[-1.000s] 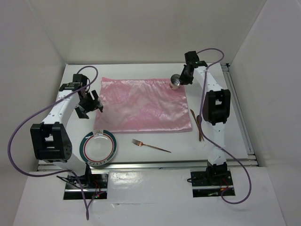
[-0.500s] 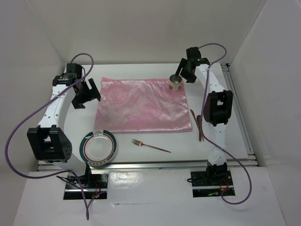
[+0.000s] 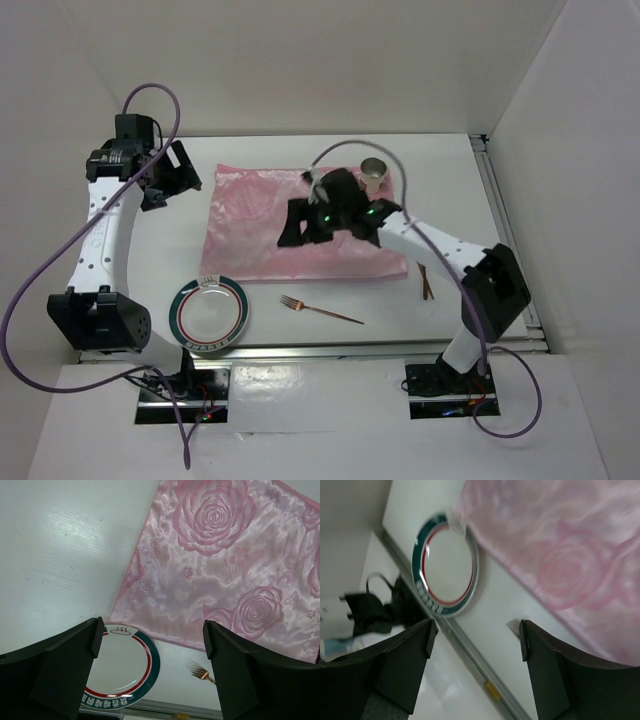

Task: Set the dinner table for one person

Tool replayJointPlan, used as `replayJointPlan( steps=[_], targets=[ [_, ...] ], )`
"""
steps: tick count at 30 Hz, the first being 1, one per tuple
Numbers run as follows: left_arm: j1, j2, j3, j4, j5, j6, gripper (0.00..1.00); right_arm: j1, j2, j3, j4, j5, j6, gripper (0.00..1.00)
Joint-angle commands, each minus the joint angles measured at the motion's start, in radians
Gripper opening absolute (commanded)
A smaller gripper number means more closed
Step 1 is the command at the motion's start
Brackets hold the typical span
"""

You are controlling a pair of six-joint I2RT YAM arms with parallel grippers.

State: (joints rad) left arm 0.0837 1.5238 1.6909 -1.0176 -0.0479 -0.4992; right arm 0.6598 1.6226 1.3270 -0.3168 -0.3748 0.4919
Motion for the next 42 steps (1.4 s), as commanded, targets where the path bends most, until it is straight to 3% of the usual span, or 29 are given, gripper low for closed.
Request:
replayJointPlan(
  steps=[1,3,7,12,25,33,34,38,42],
  targets=[
    [0.007,-0.066,0.006,0.002,-0.001,0.022,1.00,0.092,0.069,-0.098,0.172,-0.150,0.049,0.80],
    [0.007,-0.076,0.006,0.002,0.029,0.022,1.00,0.168,0.121,-0.109,0.252,-0.182,0.050,0.86],
    [0.007,-0.100,-0.004,0.002,0.062,0.022,1.00,0.225,0.262,-0.014,0.240,-0.193,0.050,0.86],
    [0.007,-0.123,-0.025,0.002,0.052,0.033,1.00,0.256,0.445,0.122,0.199,-0.208,0.060,0.77],
    [0.007,-0.114,-0.045,0.011,0.063,0.042,1.00,0.307,0.611,0.230,0.180,-0.250,0.051,0.58],
    [0.007,-0.105,-0.054,0.011,0.063,0.042,1.00,0.316,0.611,0.262,0.157,-0.250,0.051,0.29],
    [0.007,-0.105,-0.054,0.020,0.063,0.042,1.00,0.316,0.600,0.262,0.147,-0.250,0.051,0.20],
    [0.007,-0.105,-0.054,0.020,0.063,0.042,1.00,0.298,0.524,0.239,0.137,-0.239,0.051,0.01],
    [0.007,-0.105,-0.054,0.020,0.063,0.042,1.00,0.279,0.464,0.239,0.127,-0.239,0.051,0.00]
  ],
)
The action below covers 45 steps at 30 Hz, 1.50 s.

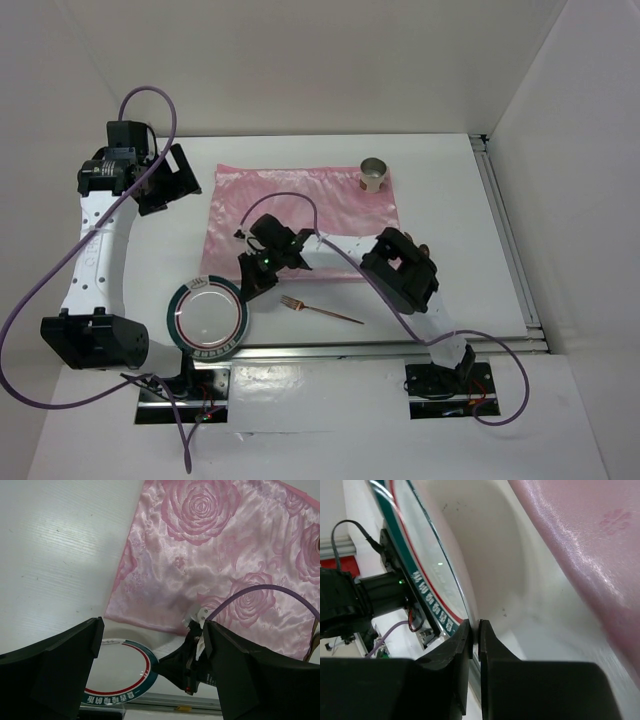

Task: Set the dinner table for one person

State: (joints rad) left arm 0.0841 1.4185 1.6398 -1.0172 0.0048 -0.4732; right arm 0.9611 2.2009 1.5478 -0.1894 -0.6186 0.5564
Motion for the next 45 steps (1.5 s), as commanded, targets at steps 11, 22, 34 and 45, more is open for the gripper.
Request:
replayJointPlan(
  steps=[11,22,34,45],
  targets=[
    [0.006,0.000,0.084,0.002,0.049,0.016,1.00,-0.238,-0.303,-0.023,-0.090,0.026,0.020,0.00],
    [0.006,-0.009,0.074,0.011,0.080,0.016,1.00,-0.518,-0.333,-0.109,-0.110,0.085,0.194,0.00],
    [0.006,0.000,0.054,0.011,0.099,0.016,1.00,-0.625,-0.259,-0.127,-0.122,0.114,0.195,0.00],
    [0.006,0.000,0.025,0.020,0.110,0.016,1.00,-0.645,-0.214,-0.180,-0.107,0.164,0.211,0.35]
  ],
)
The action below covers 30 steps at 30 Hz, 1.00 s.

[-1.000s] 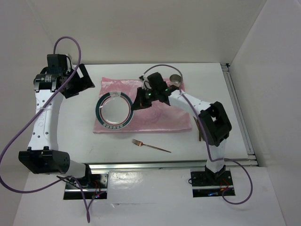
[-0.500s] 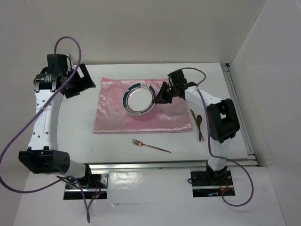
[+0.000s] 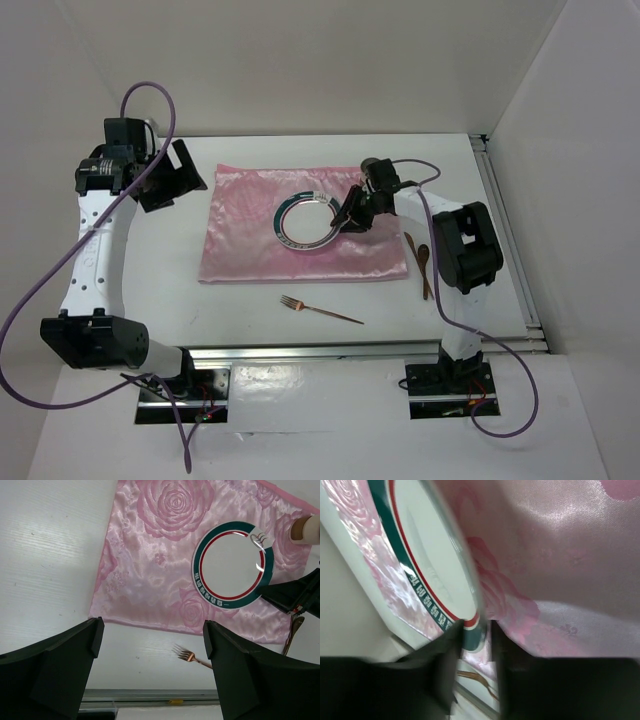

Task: Set the dinner table for one person

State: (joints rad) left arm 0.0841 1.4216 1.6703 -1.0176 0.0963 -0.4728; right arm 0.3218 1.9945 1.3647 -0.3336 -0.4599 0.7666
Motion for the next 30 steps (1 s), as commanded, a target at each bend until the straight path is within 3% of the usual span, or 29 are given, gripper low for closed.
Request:
replayJointPlan(
  steps=[1,2,3,6,9,13,19,24,30],
  targets=[
    [0.006,-0.003,-0.006,0.020,0.019,0.016,1.00,-0.006,-0.008,0.013,0.019,0.018,-0.012,0.50],
    [0.006,-0.003,-0.006,0.020,0.028,0.016,1.00,-0.006,-0.008,0.022,0.007,0.027,-0.021,0.67],
    [0.006,-0.003,-0.015,0.020,0.028,0.016,1.00,-0.006,-0.008,0.022,-0.007,0.053,-0.041,0.72],
    [0.006,-0.003,-0.015,0.030,0.028,0.016,1.00,0.005,-0.052,0.045,-0.071,0.131,-0.084,0.80],
    [-0.012,-0.003,-0.024,0.030,0.028,0.016,1.00,0.005,-0.135,0.045,-0.142,0.216,-0.118,0.80],
    [-0.021,-0.003,-0.044,0.040,0.037,0.016,1.00,-0.042,-0.284,-0.035,-0.219,0.416,-0.188,0.74],
    [-0.052,0.016,-0.063,0.060,0.037,0.016,1.00,-0.199,-0.473,-0.202,-0.326,0.558,-0.254,0.61],
    [-0.063,0.036,-0.063,0.060,0.048,0.016,1.00,-0.323,-0.482,-0.299,-0.349,0.558,-0.313,0.54],
    [-0.072,0.046,-0.044,0.060,0.048,0.016,1.00,-0.336,-0.432,-0.369,-0.311,0.504,-0.325,0.49]
  ],
)
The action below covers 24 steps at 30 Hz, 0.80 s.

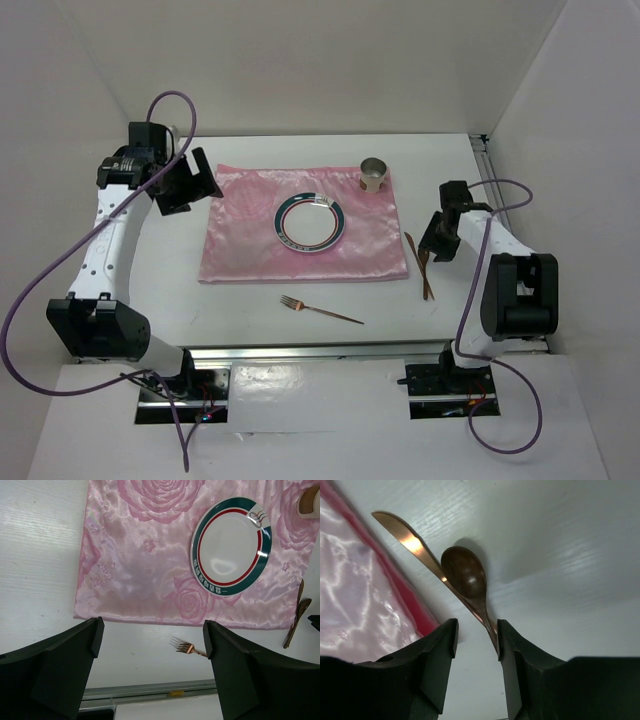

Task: Set the dinner table for one person

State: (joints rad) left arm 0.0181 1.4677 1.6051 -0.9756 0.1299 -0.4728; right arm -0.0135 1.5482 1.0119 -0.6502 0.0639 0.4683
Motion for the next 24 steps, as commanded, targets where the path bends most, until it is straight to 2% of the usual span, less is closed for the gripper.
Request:
replayJointPlan(
  steps=[1,6,9,13,18,24],
  targets=[
    [-0.006,0.000,0.021,0.018,0.014,0.016,1.00,0.000,0.024,-0.031,0.006,-0.019,-0.026,0.47],
    [-0.006,0.009,0.021,0.018,0.014,0.016,1.00,0.000,0.059,-0.062,0.041,-0.032,-0.026,0.45],
    [-0.006,0.019,0.021,0.018,0.014,0.016,1.00,0.000,0.081,-0.084,0.052,-0.041,-0.017,0.38],
    [-0.015,0.019,0.021,0.018,0.014,0.016,1.00,0.000,0.090,-0.102,0.072,-0.041,-0.017,0.27],
    [-0.015,0.028,0.030,0.018,0.005,0.016,1.00,-0.009,0.058,-0.082,0.049,-0.009,-0.008,0.07],
    [-0.024,0.037,0.039,0.018,0.005,0.016,1.00,-0.009,-0.048,-0.029,-0.009,-0.009,-0.007,0.02]
  ],
)
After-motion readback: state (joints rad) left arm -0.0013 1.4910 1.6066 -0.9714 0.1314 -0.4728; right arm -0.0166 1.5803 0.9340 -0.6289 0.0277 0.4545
